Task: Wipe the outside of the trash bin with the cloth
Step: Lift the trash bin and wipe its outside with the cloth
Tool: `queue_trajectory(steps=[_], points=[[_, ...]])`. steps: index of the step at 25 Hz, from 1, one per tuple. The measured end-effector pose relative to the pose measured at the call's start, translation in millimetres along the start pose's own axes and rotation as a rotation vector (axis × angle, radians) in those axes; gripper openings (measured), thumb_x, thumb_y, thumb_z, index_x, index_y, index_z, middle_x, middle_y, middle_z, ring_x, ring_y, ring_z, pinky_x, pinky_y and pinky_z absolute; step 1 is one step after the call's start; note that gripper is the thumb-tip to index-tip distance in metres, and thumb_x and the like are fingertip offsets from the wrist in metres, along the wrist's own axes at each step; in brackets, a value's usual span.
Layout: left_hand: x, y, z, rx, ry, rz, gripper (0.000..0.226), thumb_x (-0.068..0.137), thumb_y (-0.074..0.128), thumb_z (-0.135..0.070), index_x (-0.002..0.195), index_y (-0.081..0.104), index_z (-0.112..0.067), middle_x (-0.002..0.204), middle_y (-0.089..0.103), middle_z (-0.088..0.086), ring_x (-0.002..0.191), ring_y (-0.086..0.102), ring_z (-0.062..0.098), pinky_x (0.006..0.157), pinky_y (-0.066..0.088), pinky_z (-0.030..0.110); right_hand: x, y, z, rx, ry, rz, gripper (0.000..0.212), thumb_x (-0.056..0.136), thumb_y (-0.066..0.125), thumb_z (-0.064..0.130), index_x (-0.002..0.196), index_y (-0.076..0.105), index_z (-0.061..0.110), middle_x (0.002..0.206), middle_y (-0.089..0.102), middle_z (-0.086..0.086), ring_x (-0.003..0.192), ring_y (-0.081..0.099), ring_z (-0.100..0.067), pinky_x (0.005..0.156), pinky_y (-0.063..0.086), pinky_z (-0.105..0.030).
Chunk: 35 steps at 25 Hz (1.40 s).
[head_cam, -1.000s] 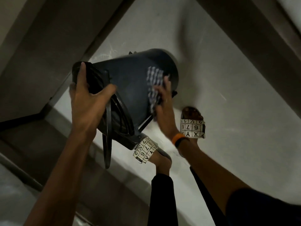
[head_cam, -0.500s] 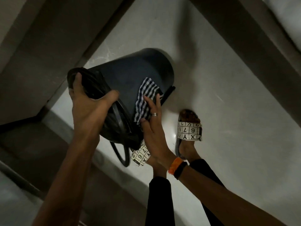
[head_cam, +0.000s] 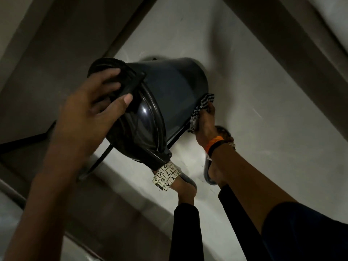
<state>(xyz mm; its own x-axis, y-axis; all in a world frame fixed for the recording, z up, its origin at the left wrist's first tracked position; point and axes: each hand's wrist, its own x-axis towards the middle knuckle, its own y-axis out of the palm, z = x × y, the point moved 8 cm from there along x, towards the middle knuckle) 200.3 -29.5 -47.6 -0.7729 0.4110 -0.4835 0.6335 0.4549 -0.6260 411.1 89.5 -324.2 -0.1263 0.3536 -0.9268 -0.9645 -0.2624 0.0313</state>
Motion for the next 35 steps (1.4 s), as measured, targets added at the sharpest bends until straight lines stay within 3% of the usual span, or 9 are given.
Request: queue_trajectory(steps=[4, 6, 11, 14, 20, 25, 31, 33, 35], points=[[-21.1, 21.6, -23.4, 0.706, 0.329, -0.167, 0.027, 0.099, 0.06, -0.025, 0.125, 0.069, -0.027, 0.138, 0.064, 0.003, 0.133, 0.05, 0.036, 0.101, 0.044, 0.055, 8.8, 4.5, -6.1, 0.136, 0.028, -0.07, 0.059, 0.098, 0.045, -0.009, 0.145, 0.047, 0.026, 0.15, 0.054, -0.014, 0.135, 0.056, -0.036, 0.116, 0.047, -0.055], [-20.4, 28.1, -16.9, 0.605, 0.314, -0.151, 0.029, 0.095, 0.065, -0.017, 0.123, 0.07, -0.025, 0.142, 0.061, 0.0, 0.127, 0.054, 0.034, 0.102, 0.045, 0.053, 14.2, 8.6, -10.6, 0.203, 0.062, -0.112, 0.059, 0.091, 0.056, -0.004, 0.142, 0.052, 0.026, 0.147, 0.058, -0.013, 0.133, 0.058, -0.036, 0.113, 0.05, -0.053], [14.4, 11.2, -18.6, 0.34, 0.222, -0.038, 0.05, 0.077, 0.084, -0.018, 0.123, 0.067, -0.028, 0.153, 0.044, 0.002, 0.136, 0.049, 0.018, 0.104, 0.044, 0.013, 69.0, 4.1, -56.4, 0.197, 0.13, -0.142, 0.069, 0.062, 0.072, 0.024, 0.128, 0.061, 0.042, 0.146, 0.054, -0.006, 0.116, 0.067, -0.033, 0.097, 0.058, -0.055], [9.2, 39.0, -31.1, 0.476, 0.305, 0.138, 0.063, 0.062, 0.092, -0.03, 0.118, 0.064, -0.018, 0.152, 0.032, 0.015, 0.142, 0.035, 0.029, 0.11, 0.041, 0.033, 59.4, 6.9, -39.1, 0.204, 0.102, -0.227, 0.064, 0.066, 0.071, 0.024, 0.129, 0.062, 0.03, 0.118, 0.064, -0.006, 0.08, 0.069, -0.026, 0.074, 0.062, -0.039], [-23.6, 64.5, 6.5, 0.943, 0.285, 0.235, 0.099, 0.049, 0.097, -0.042, 0.138, 0.054, -0.03, 0.161, 0.014, 0.031, 0.149, 0.012, 0.055, 0.114, 0.026, 0.07, 31.8, 22.4, -9.4, 0.256, 0.104, -0.22, 0.072, 0.061, 0.063, 0.031, 0.132, 0.06, 0.032, 0.125, 0.065, -0.008, 0.097, 0.066, -0.029, 0.091, 0.057, -0.045], [-11.3, 43.2, 40.6, 0.747, 0.124, 0.136, 0.081, 0.07, 0.091, -0.019, 0.138, 0.05, -0.037, 0.168, -0.014, 0.014, 0.152, 0.008, 0.051, 0.107, 0.046, 0.061, 5.4, 48.2, 3.8, 0.193, 0.026, -0.11, 0.058, 0.068, 0.061, 0.024, 0.125, 0.058, 0.034, 0.14, 0.06, -0.017, 0.121, 0.065, -0.042, 0.106, 0.054, -0.056], [5.7, 23.8, 46.7, 0.42, 0.125, -0.057, 0.103, 0.074, 0.088, -0.015, 0.152, 0.027, -0.043, 0.168, 0.013, 0.011, 0.153, 0.021, 0.038, 0.115, 0.04, 0.053, -86.5, 83.5, 13.4, -0.216, -0.387, 0.166, 0.058, 0.082, 0.063, 0.011, 0.13, 0.056, 0.043, 0.15, 0.04, -0.01, 0.135, 0.051, -0.015, 0.117, 0.047, -0.042], [15.9, 21.6, 36.9, 0.292, 0.135, -0.129, 0.108, 0.076, 0.085, -0.014, 0.154, 0.016, -0.044, 0.167, 0.023, 0.009, 0.15, 0.03, 0.037, 0.109, 0.048, 0.051, -120.3, 99.1, 18.4, -0.398, -0.592, 0.287, 0.067, 0.087, 0.057, -0.006, 0.139, 0.051, 0.035, 0.145, 0.031, -0.01, 0.114, 0.051, 0.017, 0.098, 0.054, -0.015], [29.8, 17.4, 26.7, 0.15, 0.153, -0.176, 0.11, 0.078, 0.082, -0.013, 0.156, 0.01, -0.043, 0.163, 0.031, 0.009, 0.139, 0.049, 0.035, 0.094, 0.06, 0.045, -148.1, 113.4, 37.4, -0.561, -0.806, 0.352, 0.065, 0.087, 0.054, -0.009, 0.141, 0.054, 0.026, 0.144, 0.03, -0.012, 0.104, 0.057, 0.015, 0.081, 0.06, -0.017]])
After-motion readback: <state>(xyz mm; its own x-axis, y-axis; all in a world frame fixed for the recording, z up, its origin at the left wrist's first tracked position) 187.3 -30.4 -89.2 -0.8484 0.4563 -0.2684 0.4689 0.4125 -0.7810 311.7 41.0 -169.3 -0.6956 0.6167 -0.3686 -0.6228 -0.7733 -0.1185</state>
